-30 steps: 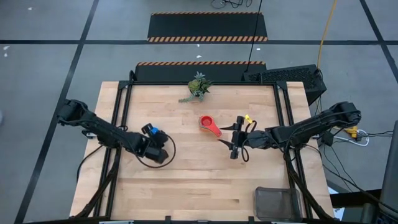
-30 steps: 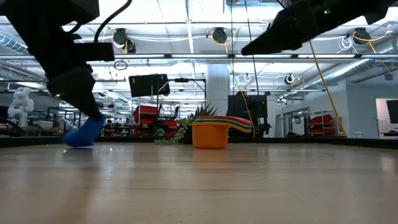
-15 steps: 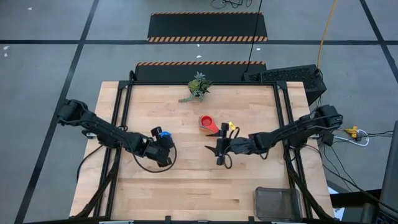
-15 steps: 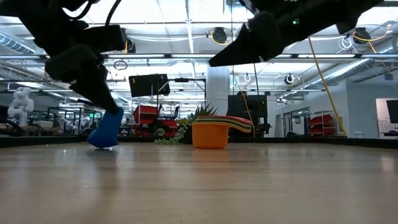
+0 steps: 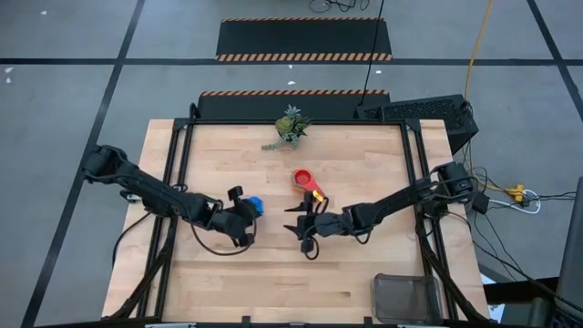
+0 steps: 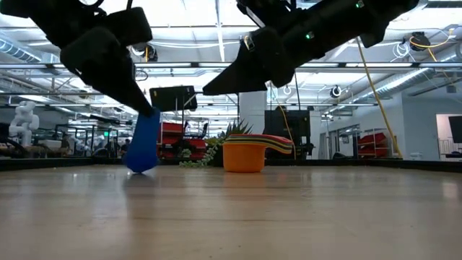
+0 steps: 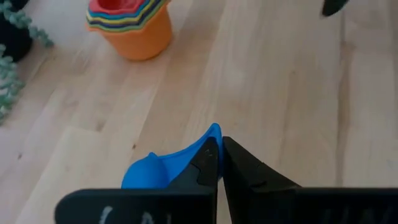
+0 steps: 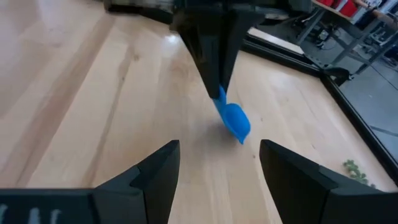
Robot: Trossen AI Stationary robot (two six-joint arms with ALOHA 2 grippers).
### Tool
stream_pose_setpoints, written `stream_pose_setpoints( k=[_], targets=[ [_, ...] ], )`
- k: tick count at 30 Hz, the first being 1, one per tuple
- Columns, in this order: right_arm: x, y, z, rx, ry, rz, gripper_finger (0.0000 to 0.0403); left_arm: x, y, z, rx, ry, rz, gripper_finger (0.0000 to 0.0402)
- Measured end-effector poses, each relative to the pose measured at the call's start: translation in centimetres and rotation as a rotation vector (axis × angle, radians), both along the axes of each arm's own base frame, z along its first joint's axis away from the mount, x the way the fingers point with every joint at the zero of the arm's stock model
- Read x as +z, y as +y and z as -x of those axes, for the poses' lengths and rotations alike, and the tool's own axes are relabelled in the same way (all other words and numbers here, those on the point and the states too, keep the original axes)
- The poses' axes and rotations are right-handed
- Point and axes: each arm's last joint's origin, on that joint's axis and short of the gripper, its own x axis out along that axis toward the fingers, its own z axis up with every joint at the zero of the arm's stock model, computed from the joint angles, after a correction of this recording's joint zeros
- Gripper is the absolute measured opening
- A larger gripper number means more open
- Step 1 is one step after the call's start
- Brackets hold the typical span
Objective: Nest measuring cups in basket
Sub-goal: Stack the blue measuring cup on top of the red measuring cup
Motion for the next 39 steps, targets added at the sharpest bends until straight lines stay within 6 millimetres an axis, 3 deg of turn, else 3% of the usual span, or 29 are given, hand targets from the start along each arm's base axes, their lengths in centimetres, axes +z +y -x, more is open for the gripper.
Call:
stream_pose_setpoints(
  k=[10,20,31,39],
  targets=[
    [0.1,0.1,-0.1,0.018,-0.008,-0.026,0.0217,2.0,-0.3,0.0,-0.072,-0.118,-0.010,0.0006],
    [1.7,1.7,-0.2,0.004,-0.183,-0.086,0.0230,2.6,-0.7,-0.6,-0.114,-0.196,0.047,0.0006],
    [1.9,1.5,-0.6,0.022,-0.158,-0.211,0.0241,3.7,-1.3,-1.3,-0.210,-0.315,0.052,0.0006],
    [1.7,1.0,-0.7,0.005,-0.143,-0.212,0.0187,4.4,-1.6,-1.5,-0.253,-0.382,0.061,0.0006]
  ],
)
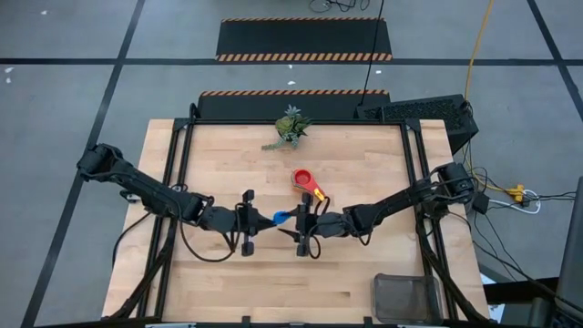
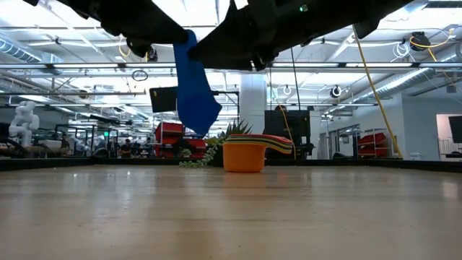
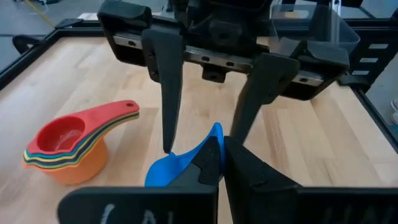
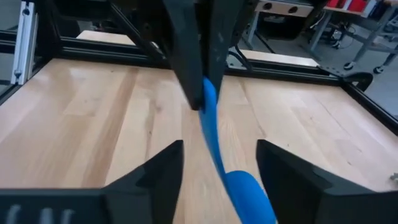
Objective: Nest measuring cups in basket
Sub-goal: Stack the blue measuring cup on top of the red measuring cup
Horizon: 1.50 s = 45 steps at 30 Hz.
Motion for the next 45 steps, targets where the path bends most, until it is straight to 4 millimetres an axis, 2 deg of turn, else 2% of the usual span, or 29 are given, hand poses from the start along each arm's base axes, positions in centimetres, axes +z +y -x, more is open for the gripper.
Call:
stream_pose_setpoints(
  k=[11,14,18,23,27,30,33,40,45],
  targets=[
    [0.2,-0.1,-0.2,0.096,-0.008,0.006,0.0010,0.2,0.0,-0.1,-0.008,-0.016,0.000,0.0014],
    [0.2,0.0,-0.2,0.098,-0.009,0.017,0.0009,0.3,-0.1,-0.1,-0.009,-0.032,-0.014,0.0046],
    [0.8,-0.2,0.2,0.053,-0.005,0.043,0.0003,0.8,-0.3,-0.2,0.017,-0.089,-0.042,0.0117],
    [3.0,-0.2,2.0,-0.069,0.036,0.077,0.0002,1.7,-0.7,0.0,0.103,-0.170,-0.152,0.0212],
    [5.0,0.5,3.9,-0.151,0.037,0.077,0.0001,2.7,0.0,0.3,0.218,-0.221,-0.172,0.0256],
    [6.3,1.1,5.0,-0.182,0.000,0.058,0.0001,3.7,0.6,0.7,0.220,-0.254,-0.163,0.0263],
    [7.3,1.8,5.6,-0.173,-0.054,0.031,0.0001,4.6,1.0,1.2,0.177,-0.284,-0.131,0.0254],
    [9.1,3.3,5.6,-0.127,-0.235,-0.027,0.0001,5.7,1.1,1.8,0.126,-0.329,-0.124,0.0221],
    [10.1,3.8,5.7,-0.107,-0.322,-0.015,0.0000,6.6,1.3,2.2,0.129,-0.382,-0.114,0.0214]
  ],
)
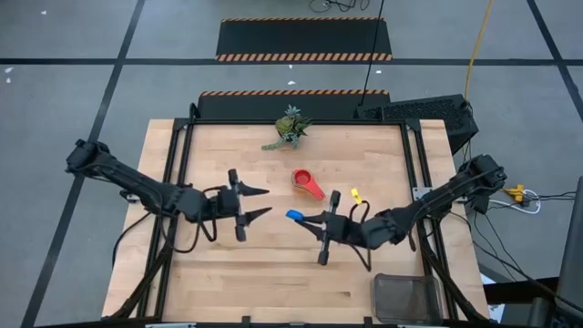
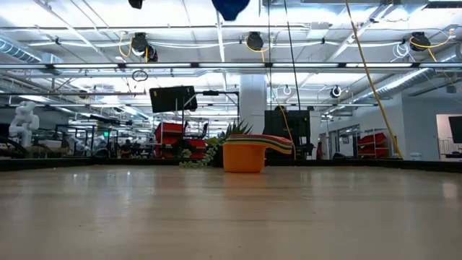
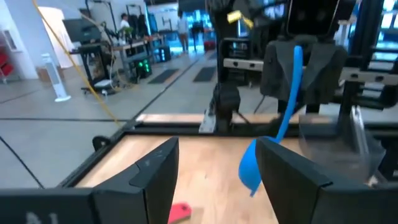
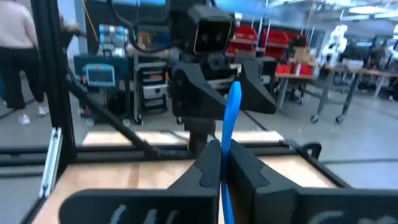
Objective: Nest measuring cups in basket
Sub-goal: Stack the blue measuring cup on top of the red measuring cup
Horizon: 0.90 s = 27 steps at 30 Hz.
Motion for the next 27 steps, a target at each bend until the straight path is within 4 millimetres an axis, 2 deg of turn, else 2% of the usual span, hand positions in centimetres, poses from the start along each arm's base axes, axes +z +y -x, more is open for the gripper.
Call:
stream_pose_setpoints(
  k=[9,15,21,27],
  targets=[
    [1.6,0.1,0.2,0.000,-0.134,0.025,0.0000,1.8,0.7,1.5,0.024,-0.087,0.097,0.0214],
    [2.0,0.0,0.3,-0.005,-0.169,0.021,0.0000,0.8,0.2,1.4,0.007,-0.008,0.082,0.0214],
    [2.4,-0.1,0.4,-0.010,-0.203,0.033,0.0000,0.7,0.3,1.0,0.017,-0.011,0.068,0.0214],
    [2.8,-0.5,1.0,0.046,-0.354,0.076,0.0000,0.8,1.1,0.7,0.041,-0.025,0.055,0.0214]
  ],
)
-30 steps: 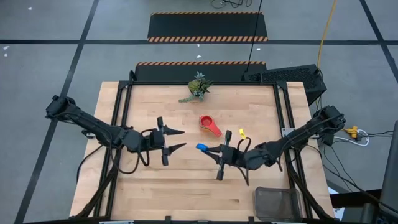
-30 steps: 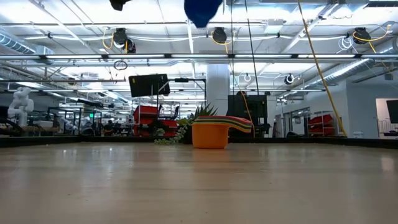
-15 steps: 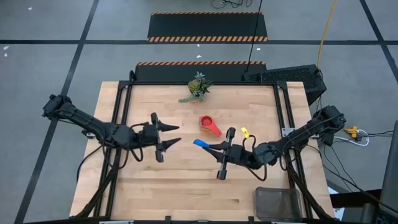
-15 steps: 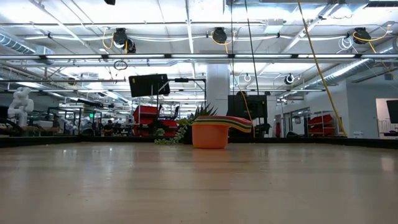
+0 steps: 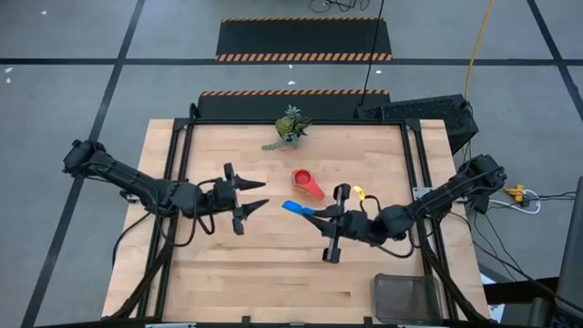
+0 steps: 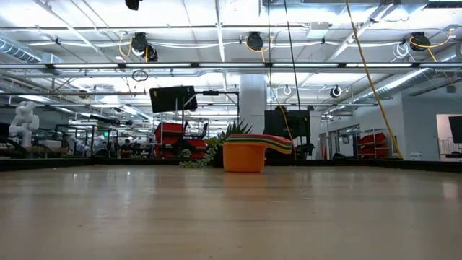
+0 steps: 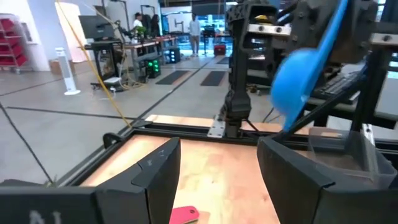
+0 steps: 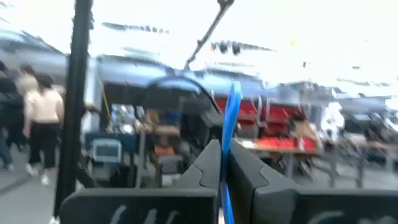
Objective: Nest measuring cups in basket
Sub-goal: Stack the blue measuring cup on top of the red measuring cup
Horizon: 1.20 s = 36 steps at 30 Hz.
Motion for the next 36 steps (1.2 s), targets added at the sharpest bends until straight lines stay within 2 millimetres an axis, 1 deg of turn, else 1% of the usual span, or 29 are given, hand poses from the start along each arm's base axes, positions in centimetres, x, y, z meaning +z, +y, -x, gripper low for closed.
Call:
stream_pose_setpoints(
  k=[3,7,12,15,20,23,28,31,34,36],
  targets=[
    [-0.6,-0.7,0.4,0.001,-0.055,0.002,0.0000,0.0,0.5,-0.2,-0.010,0.000,0.001,0.0214],
    [-1.4,-1.6,0.3,-0.025,-0.040,0.011,0.0000,0.0,1.2,-0.4,-0.011,0.001,-0.001,0.0214],
    [-1.3,-2.4,0.2,-0.060,-0.062,0.029,0.0000,-0.1,2.0,-0.7,-0.045,-0.025,0.002,0.0214],
    [-0.9,-2.7,0.3,-0.061,-0.103,0.068,0.0000,-1.0,2.6,-0.4,-0.097,-0.128,0.018,0.0214],
    [-0.4,-2.9,0.5,-0.037,-0.168,0.103,0.0000,-3.0,3.8,0.8,-0.132,-0.296,0.013,0.0214],
    [-0.3,-3.3,0.4,0.020,-0.201,0.101,0.0000,-3.6,4.4,1.2,-0.181,-0.324,-0.001,0.0214],
    [-0.5,-4.4,-0.3,0.169,-0.261,0.090,0.0000,-3.4,4.2,1.3,-0.279,-0.353,-0.019,0.0213],
    [-0.8,-4.9,-0.6,0.229,-0.315,0.112,0.0000,-3.0,3.6,1.2,-0.332,-0.423,-0.037,0.0213],
    [-1.2,-5.1,-0.9,0.228,-0.369,0.105,0.0000,-2.9,2.8,1.1,-0.356,-0.473,-0.089,0.0213],
    [-1.7,-5.1,-1.2,0.233,-0.370,0.117,0.0000,-3.1,2.5,0.7,-0.357,-0.494,-0.120,0.0213]
  ],
)
